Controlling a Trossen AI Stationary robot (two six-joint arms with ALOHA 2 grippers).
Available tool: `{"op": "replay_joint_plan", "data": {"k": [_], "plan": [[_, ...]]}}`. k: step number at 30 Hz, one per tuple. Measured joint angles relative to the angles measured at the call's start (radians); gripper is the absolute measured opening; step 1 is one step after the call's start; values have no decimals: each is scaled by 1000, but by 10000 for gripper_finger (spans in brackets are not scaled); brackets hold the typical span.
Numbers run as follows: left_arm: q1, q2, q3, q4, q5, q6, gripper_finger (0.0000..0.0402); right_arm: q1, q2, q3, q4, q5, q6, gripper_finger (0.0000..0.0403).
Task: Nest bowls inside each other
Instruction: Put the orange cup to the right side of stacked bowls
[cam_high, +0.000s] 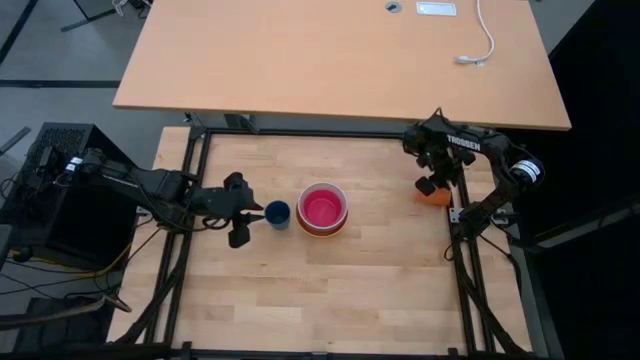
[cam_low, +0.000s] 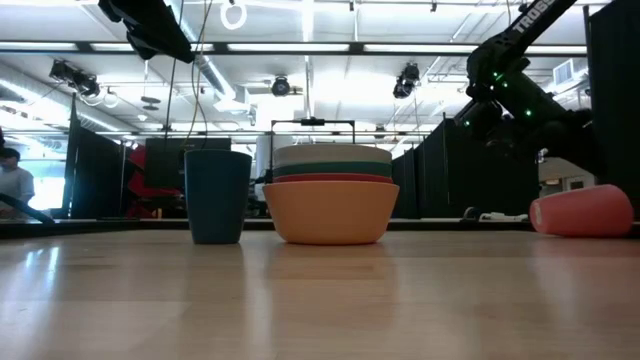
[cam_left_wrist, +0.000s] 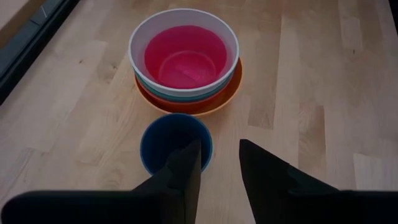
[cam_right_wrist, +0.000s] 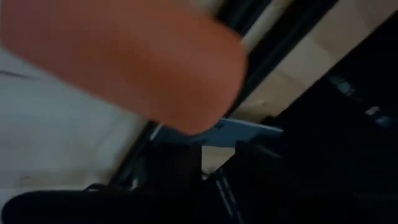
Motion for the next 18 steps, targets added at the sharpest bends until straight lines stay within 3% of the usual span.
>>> {"op": "replay_joint_plan", "data": {"k": [10, 18], "plan": [[0, 0, 0, 0, 0, 1, 88, 1, -4, -79, 21, -87, 8, 52], [-1, 0, 0, 0, 0, 3, 94, -1, -3, -59, 179, 70, 29, 10]]}}
